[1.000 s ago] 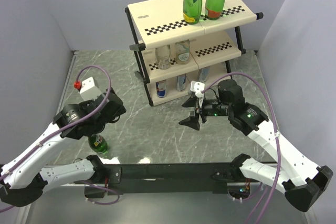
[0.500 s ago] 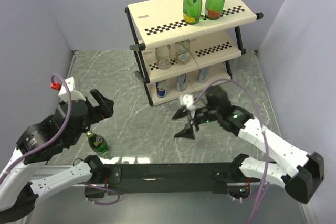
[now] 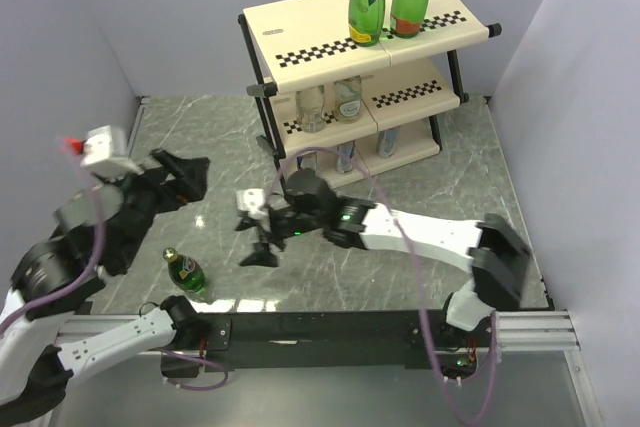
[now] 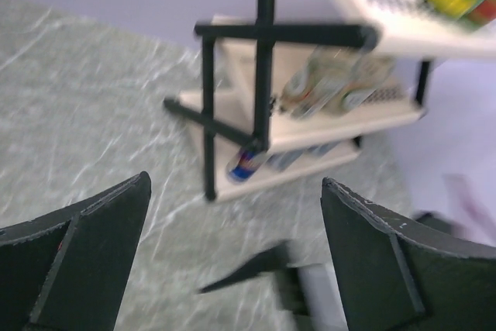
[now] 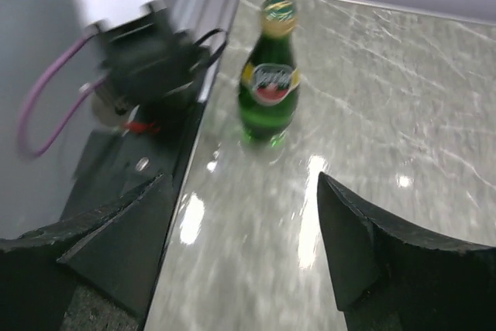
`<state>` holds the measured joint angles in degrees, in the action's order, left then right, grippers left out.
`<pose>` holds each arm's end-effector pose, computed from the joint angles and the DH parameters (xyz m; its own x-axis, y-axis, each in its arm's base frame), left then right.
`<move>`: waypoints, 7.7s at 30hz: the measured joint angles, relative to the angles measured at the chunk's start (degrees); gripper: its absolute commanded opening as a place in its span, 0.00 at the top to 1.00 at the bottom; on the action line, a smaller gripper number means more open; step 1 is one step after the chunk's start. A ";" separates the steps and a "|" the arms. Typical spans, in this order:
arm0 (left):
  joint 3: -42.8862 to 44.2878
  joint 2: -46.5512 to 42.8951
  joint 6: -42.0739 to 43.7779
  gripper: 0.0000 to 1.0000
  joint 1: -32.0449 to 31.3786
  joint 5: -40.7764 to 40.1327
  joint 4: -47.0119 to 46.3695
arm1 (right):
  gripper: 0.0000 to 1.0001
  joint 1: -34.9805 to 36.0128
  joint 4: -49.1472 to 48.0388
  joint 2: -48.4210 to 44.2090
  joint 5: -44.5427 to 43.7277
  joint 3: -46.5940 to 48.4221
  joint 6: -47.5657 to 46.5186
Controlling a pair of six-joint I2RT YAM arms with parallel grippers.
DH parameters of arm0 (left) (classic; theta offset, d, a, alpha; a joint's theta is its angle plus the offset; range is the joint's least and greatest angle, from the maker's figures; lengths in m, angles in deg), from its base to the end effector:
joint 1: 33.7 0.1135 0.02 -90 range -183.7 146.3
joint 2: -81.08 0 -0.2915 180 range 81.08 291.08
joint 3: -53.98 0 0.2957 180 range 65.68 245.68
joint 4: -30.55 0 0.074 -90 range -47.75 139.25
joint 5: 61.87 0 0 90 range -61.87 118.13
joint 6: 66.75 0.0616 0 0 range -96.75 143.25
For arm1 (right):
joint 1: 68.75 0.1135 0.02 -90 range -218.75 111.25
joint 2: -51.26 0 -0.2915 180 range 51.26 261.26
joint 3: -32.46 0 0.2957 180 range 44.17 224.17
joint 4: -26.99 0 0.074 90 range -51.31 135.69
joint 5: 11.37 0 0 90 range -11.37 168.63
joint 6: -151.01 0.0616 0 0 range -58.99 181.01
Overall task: Place and organize the beverage onto the shelf
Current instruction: Pick up the drink from the center of the board.
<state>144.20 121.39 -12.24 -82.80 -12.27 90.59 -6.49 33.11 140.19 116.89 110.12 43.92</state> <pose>0.1003 -0.0549 0.5070 -0.1854 -0.4612 -0.8677 0.0617 0.8758 -0.4787 0.1624 0.3907 0.3106 0.1521 -0.2066 -0.9665 -0.9681 -0.2283 -0.1035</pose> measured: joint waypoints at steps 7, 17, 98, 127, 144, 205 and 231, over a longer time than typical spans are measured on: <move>-1.05 -7.80 3.48 0.03 0.00 -0.42 -8.70 | 0.19 3.17 0.98 16.76 -6.60 15.21 5.73; -3.52 -9.29 5.09 0.02 0.00 -0.48 -10.86 | 0.18 4.85 4.39 26.86 -6.91 29.81 7.67; -28.15 8.26 12.04 0.01 0.07 47.93 -42.75 | 1.00 -34.05 36.72 -28.98 -2.82 -4.26 2.03; -23.32 32.68 16.37 0.04 -0.44 71.93 -59.45 | 1.00 -37.66 47.74 -24.28 1.53 14.29 11.98; -19.37 36.41 21.75 0.06 -4.79 62.40 -59.63 | 1.00 -37.77 48.39 -23.85 1.64 15.69 13.79; -16.52 40.33 21.31 0.14 -7.04 54.40 -61.64 | 1.00 -37.94 42.05 -27.58 -4.66 14.32 19.23; -16.74 39.15 21.53 0.16 -7.04 54.10 -62.36 | 1.00 -38.91 41.59 -27.65 -4.24 13.62 21.14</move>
<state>127.46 160.54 9.29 -89.84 41.83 28.23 -45.40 74.70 112.54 112.65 123.74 65.06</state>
